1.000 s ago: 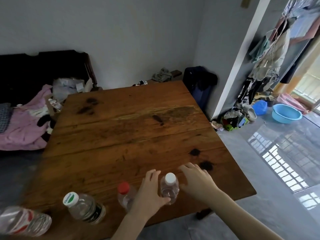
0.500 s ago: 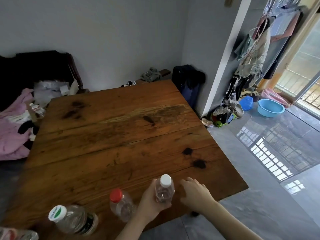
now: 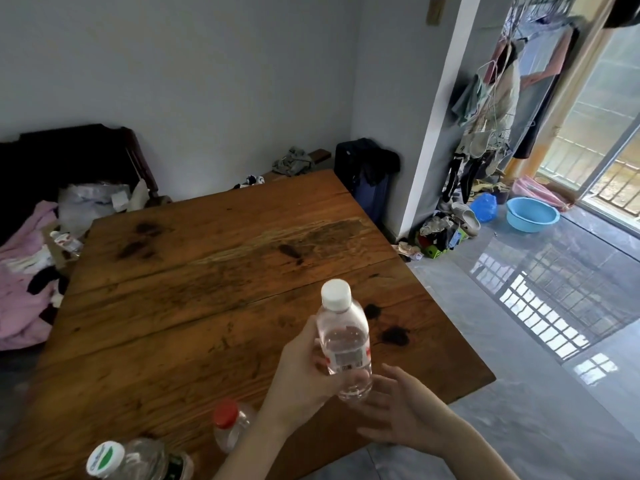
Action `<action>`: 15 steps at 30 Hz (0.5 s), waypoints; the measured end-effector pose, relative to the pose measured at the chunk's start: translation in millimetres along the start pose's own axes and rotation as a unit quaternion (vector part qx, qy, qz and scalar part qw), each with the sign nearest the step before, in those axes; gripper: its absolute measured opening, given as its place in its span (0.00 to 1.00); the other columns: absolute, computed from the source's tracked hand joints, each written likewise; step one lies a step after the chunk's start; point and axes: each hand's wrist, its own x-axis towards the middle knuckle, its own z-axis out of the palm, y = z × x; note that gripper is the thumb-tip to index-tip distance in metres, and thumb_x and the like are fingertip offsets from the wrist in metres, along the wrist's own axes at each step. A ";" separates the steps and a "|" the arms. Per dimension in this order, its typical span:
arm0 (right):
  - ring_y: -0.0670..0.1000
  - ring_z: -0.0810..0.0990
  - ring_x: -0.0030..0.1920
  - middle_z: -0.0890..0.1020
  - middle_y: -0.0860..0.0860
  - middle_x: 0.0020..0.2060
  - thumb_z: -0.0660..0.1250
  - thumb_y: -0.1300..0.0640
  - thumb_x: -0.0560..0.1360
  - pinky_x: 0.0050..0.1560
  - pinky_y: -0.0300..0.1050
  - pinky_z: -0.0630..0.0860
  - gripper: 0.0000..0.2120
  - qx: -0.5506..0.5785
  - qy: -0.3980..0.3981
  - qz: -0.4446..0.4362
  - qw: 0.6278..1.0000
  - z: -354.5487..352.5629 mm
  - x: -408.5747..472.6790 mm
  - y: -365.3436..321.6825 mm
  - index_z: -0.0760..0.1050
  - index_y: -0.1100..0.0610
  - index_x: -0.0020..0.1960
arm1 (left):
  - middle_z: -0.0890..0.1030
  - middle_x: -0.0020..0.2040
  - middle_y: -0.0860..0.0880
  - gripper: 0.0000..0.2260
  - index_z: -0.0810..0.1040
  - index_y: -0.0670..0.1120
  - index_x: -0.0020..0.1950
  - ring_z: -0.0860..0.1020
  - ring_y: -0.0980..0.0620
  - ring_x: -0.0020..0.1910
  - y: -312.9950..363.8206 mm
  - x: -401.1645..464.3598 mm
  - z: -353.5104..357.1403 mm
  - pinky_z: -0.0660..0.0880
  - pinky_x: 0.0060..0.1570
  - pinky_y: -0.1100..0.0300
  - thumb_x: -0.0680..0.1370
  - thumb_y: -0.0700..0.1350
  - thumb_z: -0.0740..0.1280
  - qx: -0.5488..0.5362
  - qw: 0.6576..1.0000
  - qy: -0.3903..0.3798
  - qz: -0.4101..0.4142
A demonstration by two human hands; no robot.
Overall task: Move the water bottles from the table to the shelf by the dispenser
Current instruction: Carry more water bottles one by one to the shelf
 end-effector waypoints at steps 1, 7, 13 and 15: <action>0.60 0.77 0.65 0.81 0.61 0.62 0.56 0.42 0.80 0.64 0.63 0.73 0.26 0.024 -0.015 -0.009 1.000 0.0 -5.5 -2.0 0.76 0.61 0.66 | 0.83 0.58 0.61 0.35 0.71 0.62 0.68 0.81 0.59 0.58 8.2 2.4 -1.5 0.80 0.54 0.60 0.66 0.48 0.83 0.002 1.000 0.000 0.008; 0.61 0.77 0.66 0.78 0.62 0.65 0.55 0.40 0.79 0.58 0.58 0.77 0.30 0.043 -0.057 -0.070 0.995 0.7 -30.3 -12.8 0.78 0.62 0.66 | 0.81 0.60 0.63 0.33 0.72 0.61 0.68 0.79 0.61 0.61 38.4 11.1 -1.3 0.79 0.53 0.64 0.68 0.43 0.80 0.035 0.998 -0.033 0.043; 0.61 0.75 0.68 0.77 0.63 0.66 0.56 0.39 0.79 0.67 0.57 0.70 0.31 0.042 -0.086 -0.098 0.991 -3.4 -47.8 -18.1 0.75 0.63 0.68 | 0.82 0.60 0.62 0.32 0.72 0.60 0.69 0.80 0.59 0.61 56.3 15.7 3.0 0.80 0.55 0.58 0.70 0.41 0.79 0.037 0.996 -0.062 0.051; 0.61 0.73 0.70 0.76 0.63 0.67 0.55 0.38 0.79 0.66 0.56 0.72 0.32 0.042 -0.098 -0.113 0.988 -5.3 -55.9 -20.9 0.74 0.63 0.69 | 0.81 0.61 0.64 0.33 0.71 0.60 0.69 0.79 0.61 0.61 63.3 16.2 6.1 0.79 0.56 0.61 0.69 0.42 0.80 0.042 0.995 -0.063 0.066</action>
